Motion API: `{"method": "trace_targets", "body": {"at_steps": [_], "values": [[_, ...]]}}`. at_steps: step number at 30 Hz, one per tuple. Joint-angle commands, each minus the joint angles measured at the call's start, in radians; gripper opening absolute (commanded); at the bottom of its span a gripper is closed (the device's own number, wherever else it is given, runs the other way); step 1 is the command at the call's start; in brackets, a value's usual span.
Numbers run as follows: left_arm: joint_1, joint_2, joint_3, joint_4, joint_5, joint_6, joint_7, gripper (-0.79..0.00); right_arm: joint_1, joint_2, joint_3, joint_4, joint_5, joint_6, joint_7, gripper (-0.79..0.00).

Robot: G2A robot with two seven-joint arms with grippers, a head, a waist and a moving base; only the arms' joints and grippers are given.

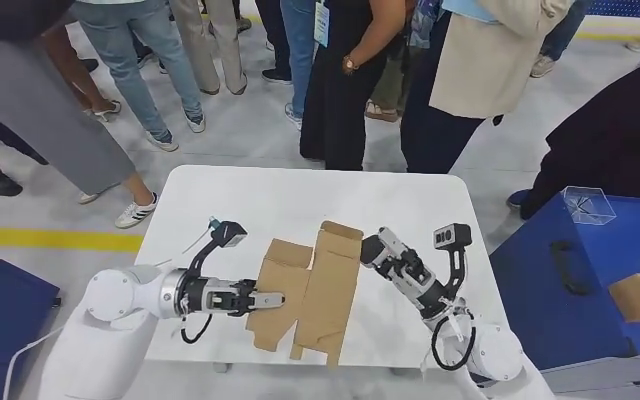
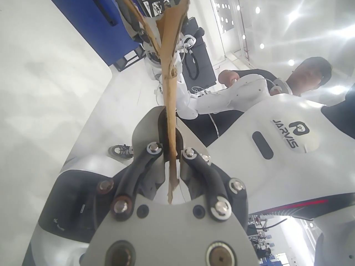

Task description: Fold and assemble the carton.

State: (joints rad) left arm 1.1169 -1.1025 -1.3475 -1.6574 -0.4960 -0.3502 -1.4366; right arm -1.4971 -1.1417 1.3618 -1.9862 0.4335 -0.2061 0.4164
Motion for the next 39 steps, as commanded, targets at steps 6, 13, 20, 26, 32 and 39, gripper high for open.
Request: {"method": "trace_targets", "body": {"at_steps": [6, 13, 20, 26, 32, 39], "values": [[0.027, 0.007, 0.005, -0.030, 0.006, -0.013, 0.003, -0.785, 0.007, -0.001, -0.018, 0.017, -0.036, 0.023, 0.029, -0.483], [0.033, 0.013, 0.007, -0.043, 0.018, -0.021, 0.018, -0.785, -0.014, -0.001, -0.038, 0.021, -0.009, 0.085, 0.093, -0.785], [0.040, 0.018, 0.019, -0.053, 0.030, -0.023, 0.031, -0.785, -0.020, -0.001, -0.030, 0.007, 0.019, 0.106, 0.098, -0.785], [0.037, 0.021, 0.027, -0.053, 0.063, -0.029, 0.053, 0.000, -0.016, -0.002, -0.026, 0.000, 0.014, 0.088, 0.081, -0.785], [0.037, 0.021, 0.027, -0.053, 0.063, -0.029, 0.053, 0.000, 0.022, -0.009, 0.009, 0.010, -0.091, -0.118, -0.023, -0.785], [0.045, 0.021, 0.010, -0.072, 0.069, -0.060, 0.120, 0.000, 0.038, -0.012, 0.036, 0.010, -0.169, -0.232, -0.052, -0.785]]}}
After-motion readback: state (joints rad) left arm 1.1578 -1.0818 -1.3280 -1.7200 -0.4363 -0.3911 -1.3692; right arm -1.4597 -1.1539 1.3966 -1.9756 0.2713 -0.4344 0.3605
